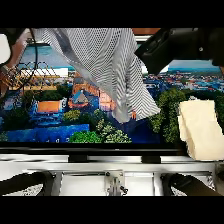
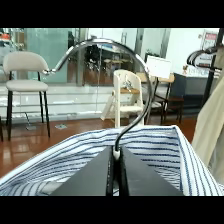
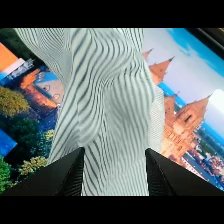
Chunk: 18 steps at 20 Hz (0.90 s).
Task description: Fold the shirts.
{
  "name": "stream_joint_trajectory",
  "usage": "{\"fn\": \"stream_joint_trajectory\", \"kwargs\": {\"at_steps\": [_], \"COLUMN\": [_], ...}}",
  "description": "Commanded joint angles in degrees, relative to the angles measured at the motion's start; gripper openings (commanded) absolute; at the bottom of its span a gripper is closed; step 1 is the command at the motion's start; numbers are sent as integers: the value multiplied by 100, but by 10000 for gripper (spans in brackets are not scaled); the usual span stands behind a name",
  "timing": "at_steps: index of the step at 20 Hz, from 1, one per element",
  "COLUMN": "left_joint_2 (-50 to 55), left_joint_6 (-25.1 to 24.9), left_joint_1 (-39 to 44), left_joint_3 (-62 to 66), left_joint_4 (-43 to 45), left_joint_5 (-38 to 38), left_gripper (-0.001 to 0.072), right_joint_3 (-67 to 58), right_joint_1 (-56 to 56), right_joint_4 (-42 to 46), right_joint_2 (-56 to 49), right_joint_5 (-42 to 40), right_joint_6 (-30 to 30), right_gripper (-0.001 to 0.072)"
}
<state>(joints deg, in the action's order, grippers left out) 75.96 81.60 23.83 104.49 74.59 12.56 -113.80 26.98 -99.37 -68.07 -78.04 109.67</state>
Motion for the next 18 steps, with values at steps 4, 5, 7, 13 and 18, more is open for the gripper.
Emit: {"fn": "stream_joint_trajectory", "kwargs": {"at_steps": [4, 5, 7, 13, 18], "left_joint_2": [-116, -118, -127, -131, -125], "left_joint_6": [-9, -9, -9, -11, -466], "left_joint_1": [-101, -118, -173, -529, -728], "left_joint_3": [4, 4, 4, 463, 949], "left_joint_4": [4, 4, 4, 4, 7], "left_joint_5": [-85, -101, -155, -42, 573], "left_gripper": [44, 44, 43, 43, 43], "right_joint_3": [0, 0, 0, 0, 0], "right_joint_1": [0, 4, 4, 2, 2], "right_joint_4": [-896, -1027, -1235, -1298, -1545], "right_joint_2": [37, 37, -17, -243, -584], "right_joint_5": [48, 46, -42, -404, 855], "right_joint_6": [-26, -28, -31, 227, 713], "right_gripper": [507, 507, 507, 507, 507]}}
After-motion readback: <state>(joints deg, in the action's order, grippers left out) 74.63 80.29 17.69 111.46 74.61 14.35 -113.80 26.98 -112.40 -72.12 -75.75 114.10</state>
